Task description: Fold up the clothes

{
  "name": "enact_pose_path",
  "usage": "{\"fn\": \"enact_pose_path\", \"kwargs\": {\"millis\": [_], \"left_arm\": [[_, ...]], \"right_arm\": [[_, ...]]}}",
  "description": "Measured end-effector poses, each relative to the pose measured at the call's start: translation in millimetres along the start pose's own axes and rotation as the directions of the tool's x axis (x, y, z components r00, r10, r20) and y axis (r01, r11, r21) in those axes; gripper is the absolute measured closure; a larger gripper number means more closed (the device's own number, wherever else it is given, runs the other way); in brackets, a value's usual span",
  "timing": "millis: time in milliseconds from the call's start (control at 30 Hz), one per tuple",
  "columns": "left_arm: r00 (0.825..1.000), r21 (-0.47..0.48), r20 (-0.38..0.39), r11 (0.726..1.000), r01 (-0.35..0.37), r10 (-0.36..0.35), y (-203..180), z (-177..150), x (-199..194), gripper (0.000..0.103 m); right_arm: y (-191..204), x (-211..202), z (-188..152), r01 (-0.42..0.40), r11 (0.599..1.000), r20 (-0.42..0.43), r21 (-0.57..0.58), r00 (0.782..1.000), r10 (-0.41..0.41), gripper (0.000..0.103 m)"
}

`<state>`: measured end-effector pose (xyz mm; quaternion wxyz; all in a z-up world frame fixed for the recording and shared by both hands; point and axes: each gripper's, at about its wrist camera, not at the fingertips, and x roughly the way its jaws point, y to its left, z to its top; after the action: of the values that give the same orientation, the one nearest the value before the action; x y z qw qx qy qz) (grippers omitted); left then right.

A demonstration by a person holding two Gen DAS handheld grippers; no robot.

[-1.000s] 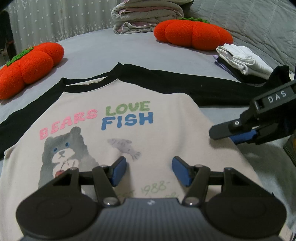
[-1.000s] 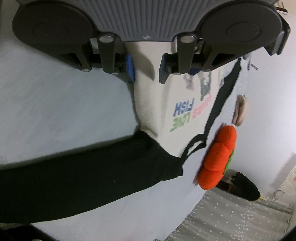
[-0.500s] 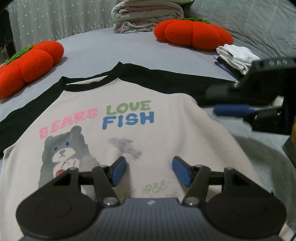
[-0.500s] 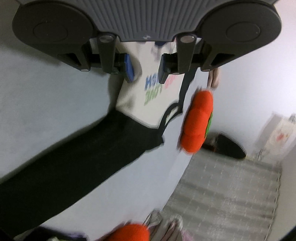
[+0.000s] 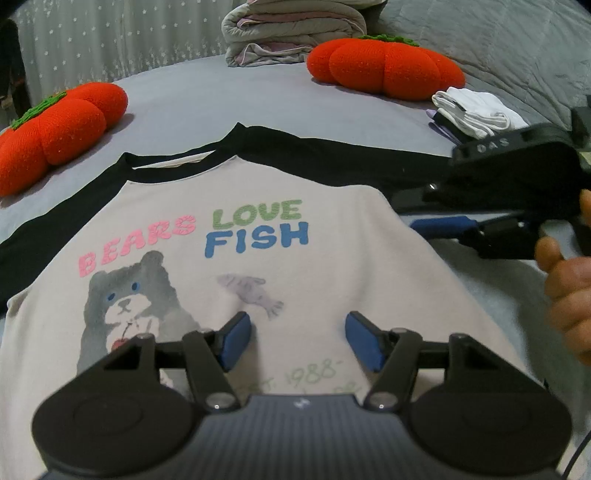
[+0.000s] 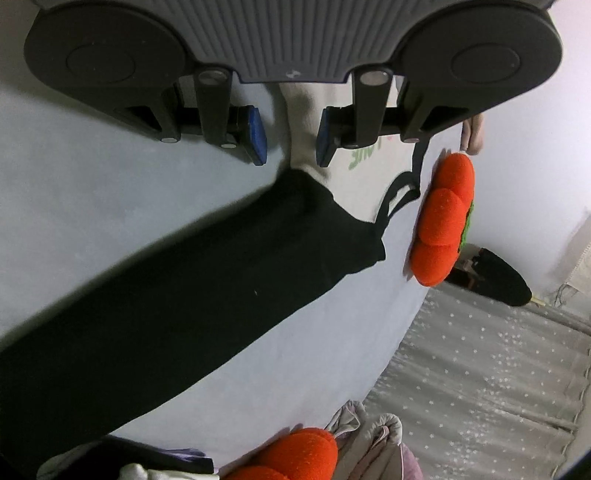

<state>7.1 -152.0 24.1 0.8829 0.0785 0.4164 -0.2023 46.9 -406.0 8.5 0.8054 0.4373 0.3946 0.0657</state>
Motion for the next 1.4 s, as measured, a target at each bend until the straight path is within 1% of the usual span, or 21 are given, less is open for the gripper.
{"fn": "enact_pose_path", "kwargs": {"millis": [167,433,567,600,667,767,833,867,933,1000,1133,1200,1267,1300,1400], "left_arm": [[1.000,-0.002,-0.001,1.000,0.006,-0.006,1,0,0,0.042],[1.000,0.006,0.001,1.000,0.009,-0.009,3,0,2,0.039],[1.000,0.012,0.003,1.000,0.007,-0.007,2,-1,2,0.038],[1.000,0.014,0.004,1.000,0.007,-0.007,2,-1,2,0.037],[1.000,0.018,0.005,1.000,0.007,-0.007,2,-1,2,0.037],[1.000,0.018,0.005,1.000,0.010,-0.010,2,-1,2,0.037],[1.000,0.016,0.003,1.000,0.013,-0.013,3,-1,2,0.037],[1.000,0.015,0.002,1.000,0.014,-0.014,4,-1,1,0.037],[1.000,0.014,0.000,1.000,0.016,-0.016,4,-1,1,0.037],[1.000,0.017,0.001,1.000,0.016,-0.016,5,-1,2,0.036],[1.000,0.025,0.003,1.000,0.011,-0.012,4,-2,1,0.036],[1.000,0.029,0.005,1.000,0.009,-0.009,4,-2,1,0.035],[1.000,0.033,0.006,0.999,0.007,-0.007,4,-3,1,0.035],[1.000,0.037,0.007,0.999,0.006,-0.007,4,-4,1,0.035],[1.000,0.047,0.009,0.999,0.006,-0.006,3,-5,1,0.034]], "right_arm": [[-3,15,0,-0.014,0.999,0.000,0.043,1.000,0.014,0.073],[3,26,-1,-0.010,1.000,0.006,0.029,1.000,0.010,0.074],[5,28,-3,0.001,1.000,0.014,0.015,1.000,-0.001,0.078],[6,29,-3,0.009,1.000,0.018,0.007,1.000,-0.009,0.083],[10,29,-5,0.038,0.999,0.027,-0.020,0.999,-0.038,0.087],[18,22,-5,0.088,0.994,0.041,-0.060,0.995,-0.086,0.089],[26,15,-4,0.124,0.986,0.055,-0.110,0.991,-0.119,0.090],[31,11,-4,0.147,0.978,0.065,-0.147,0.988,-0.138,0.090],[42,5,-5,0.204,0.948,0.091,-0.244,0.978,-0.187,0.093],[52,6,-8,0.266,0.899,0.119,-0.348,0.964,-0.239,0.093],[59,21,-16,0.326,0.815,0.140,-0.478,0.945,-0.296,0.093],[57,25,-12,0.322,0.804,0.146,-0.501,0.946,-0.288,0.093],[55,26,-4,0.304,0.805,0.145,-0.510,0.953,-0.268,0.093],[56,25,-2,0.301,0.799,0.148,-0.520,0.953,-0.262,0.094],[63,26,-4,0.309,0.757,0.180,-0.577,0.951,-0.250,0.094]]}}
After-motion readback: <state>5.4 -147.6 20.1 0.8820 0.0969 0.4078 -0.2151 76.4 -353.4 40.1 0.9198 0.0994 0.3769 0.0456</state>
